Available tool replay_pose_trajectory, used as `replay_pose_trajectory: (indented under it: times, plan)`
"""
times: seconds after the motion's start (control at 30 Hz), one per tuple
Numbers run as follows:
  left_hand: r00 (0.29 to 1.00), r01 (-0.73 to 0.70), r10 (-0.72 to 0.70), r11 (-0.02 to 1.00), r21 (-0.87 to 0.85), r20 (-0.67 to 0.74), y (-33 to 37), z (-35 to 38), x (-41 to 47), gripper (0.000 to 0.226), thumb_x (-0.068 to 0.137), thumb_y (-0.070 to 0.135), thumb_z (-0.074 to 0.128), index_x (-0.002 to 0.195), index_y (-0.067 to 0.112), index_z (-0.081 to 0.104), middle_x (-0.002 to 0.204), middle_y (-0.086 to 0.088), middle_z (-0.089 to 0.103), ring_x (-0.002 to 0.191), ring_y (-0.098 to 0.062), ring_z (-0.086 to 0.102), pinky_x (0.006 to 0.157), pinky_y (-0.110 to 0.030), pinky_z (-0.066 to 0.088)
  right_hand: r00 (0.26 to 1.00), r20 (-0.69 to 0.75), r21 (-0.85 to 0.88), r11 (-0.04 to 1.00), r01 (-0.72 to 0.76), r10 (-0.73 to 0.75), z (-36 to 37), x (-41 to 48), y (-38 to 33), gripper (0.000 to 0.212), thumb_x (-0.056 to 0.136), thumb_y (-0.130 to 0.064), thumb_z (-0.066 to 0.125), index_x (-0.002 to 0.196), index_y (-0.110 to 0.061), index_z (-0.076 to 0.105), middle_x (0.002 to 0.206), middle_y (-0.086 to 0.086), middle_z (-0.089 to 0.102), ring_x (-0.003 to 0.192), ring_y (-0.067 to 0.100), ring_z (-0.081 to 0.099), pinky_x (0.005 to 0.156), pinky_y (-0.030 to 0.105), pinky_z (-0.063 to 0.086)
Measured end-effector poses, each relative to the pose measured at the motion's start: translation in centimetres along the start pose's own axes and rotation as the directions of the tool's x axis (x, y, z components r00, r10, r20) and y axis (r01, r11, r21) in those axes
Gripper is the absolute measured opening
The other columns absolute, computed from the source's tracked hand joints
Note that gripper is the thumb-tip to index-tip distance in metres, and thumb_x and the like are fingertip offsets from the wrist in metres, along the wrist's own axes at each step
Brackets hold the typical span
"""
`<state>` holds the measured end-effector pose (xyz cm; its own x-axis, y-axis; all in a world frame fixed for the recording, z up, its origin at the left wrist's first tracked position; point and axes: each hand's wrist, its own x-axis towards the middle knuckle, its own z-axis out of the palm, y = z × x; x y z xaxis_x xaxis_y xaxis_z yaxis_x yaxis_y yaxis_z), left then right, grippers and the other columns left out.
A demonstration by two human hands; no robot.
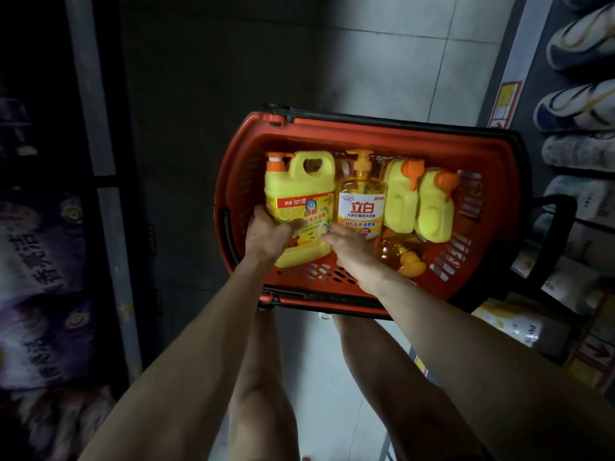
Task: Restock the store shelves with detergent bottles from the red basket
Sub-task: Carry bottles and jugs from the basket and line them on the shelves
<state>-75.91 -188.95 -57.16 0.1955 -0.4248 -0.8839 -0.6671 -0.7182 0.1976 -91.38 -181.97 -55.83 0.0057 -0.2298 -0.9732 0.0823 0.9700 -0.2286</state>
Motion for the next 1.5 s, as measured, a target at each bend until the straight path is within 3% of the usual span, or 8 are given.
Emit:
replay_pose_trajectory:
  times: [0.13, 0.3, 0.53, 0.77, 0.97, 1.07, 1.37, 1.5]
  plan:
    - [0.999, -0.023, 0.025, 0.996, -0.090, 0.028, 0.1, -0.1, -0.3, 0.079, 0.072, 0.036, 0.098, 0.127, 0.016, 0.045, 0.116, 0.005, 0.065, 0.113, -0.021, 0.067, 0.102, -0.046, 0.057, 1.000, -0.008, -0.013, 1.000, 0.011, -0.011, 0.8, -0.4, 0.5, 0.045, 0.106, -0.029, 0.056, 0.151, -0.024, 0.054, 0.142, -0.004, 0.055, 0.131, 0.019, 0.051, 0.104, 0.035, 0.041]
    - [0.995, -0.090, 0.090, 0.996, -0.006, 0.032, 0.0, 0.0, 1.1, 0.088, 0.050, 0.048, 0.103, 0.124, 0.025, 0.062, 0.112, 0.008, 0.076, 0.103, -0.016, 0.074, 0.095, -0.045, 0.062, 1.000, -0.017, -0.048, 0.999, 0.002, -0.003, 1.1, -0.2, 1.3, 0.061, 0.103, -0.037, 0.058, 0.161, -0.025, 0.043, 0.167, 0.004, 0.039, 0.150, 0.027, 0.040, 0.122, 0.041, 0.035]
    - [0.995, -0.098, 0.101, 0.989, 0.109, -0.023, 1.9, -0.5, -1.9, 0.078, 0.058, 0.057, 0.098, 0.119, 0.025, 0.063, 0.107, 0.006, 0.074, 0.099, -0.019, 0.073, 0.092, -0.045, 0.062, 0.998, -0.058, 0.019, 0.999, 0.027, -0.026, 0.6, -2.1, 1.2, 0.041, 0.105, -0.029, 0.059, 0.144, -0.015, 0.059, 0.134, 0.002, 0.061, 0.124, 0.023, 0.057, 0.082, 0.026, 0.044]
    - [0.970, -0.142, 0.153, 0.987, -0.070, 0.188, 3.1, -4.6, -6.8, 0.084, 0.049, 0.050, 0.102, 0.122, 0.030, 0.065, 0.108, 0.011, 0.080, 0.097, -0.010, 0.077, 0.090, -0.038, 0.064, 0.976, -0.212, 0.096, 0.992, 0.076, -0.055, -1.2, -6.9, -1.4, 0.028, 0.105, -0.014, 0.057, 0.113, 0.009, 0.069, 0.111, 0.017, 0.068, 0.106, 0.031, 0.062, 0.091, 0.042, 0.050]
    - [0.889, -0.190, 0.243, 0.967, -0.170, 0.388, 6.3, -9.9, -13.2, 0.072, 0.069, 0.018, 0.097, 0.133, 0.019, 0.063, 0.114, 0.004, 0.080, 0.098, -0.008, 0.078, 0.070, -0.022, 0.061, 0.993, -0.113, 0.364, 0.930, 0.055, -0.014, -2.0, -13.7, -4.9, 0.005, 0.102, -0.033, 0.067, 0.101, -0.029, 0.067, 0.123, 0.005, 0.071, 0.103, 0.017, 0.066, 0.091, 0.035, 0.054]
    - [0.848, -0.207, 0.267, 0.962, -0.178, 0.458, 8.2, -13.3, -16.6, 0.067, 0.074, 0.017, 0.094, 0.133, 0.021, 0.063, 0.119, 0.003, 0.079, 0.106, -0.014, 0.077, 0.084, -0.035, 0.060, 0.998, -0.069, 0.462, 0.886, 0.046, -0.017, -1.9, -17.8, -6.6, 0.029, 0.095, -0.039, 0.074, 0.121, -0.028, 0.069, 0.133, 0.004, 0.070, 0.125, 0.025, 0.064, 0.114, 0.050, 0.047]
    - [0.732, -0.304, 0.369, 0.929, -0.211, 0.573, 11.8, -23.2, -26.9, 0.053, 0.088, 0.012, 0.081, 0.137, 0.013, 0.061, 0.129, -0.009, 0.074, 0.119, -0.030, 0.073, 0.101, -0.053, 0.057, 0.963, 0.062, 0.636, 0.754, 0.163, -0.261, 0.7, -30.8, -10.5, 0.078, 0.078, -0.036, 0.092, 0.145, -0.013, 0.060, 0.136, 0.014, 0.072, 0.126, 0.038, 0.068, 0.111, 0.063, 0.049]
    - [0.726, -0.382, 0.434, 0.900, -0.211, 0.535, 12.5, -27.0, -32.1, 0.051, 0.083, 0.017, 0.086, 0.130, 0.010, 0.067, 0.123, -0.008, 0.078, 0.113, -0.030, 0.075, 0.096, -0.047, 0.061, 0.935, 0.055, 0.640, 0.731, 0.237, -0.351, 2.4, -36.4, -11.2, 0.067, 0.087, -0.033, 0.085, 0.143, -0.008, 0.060, 0.137, 0.018, 0.070, 0.128, 0.040, 0.067, 0.113, 0.064, 0.047]
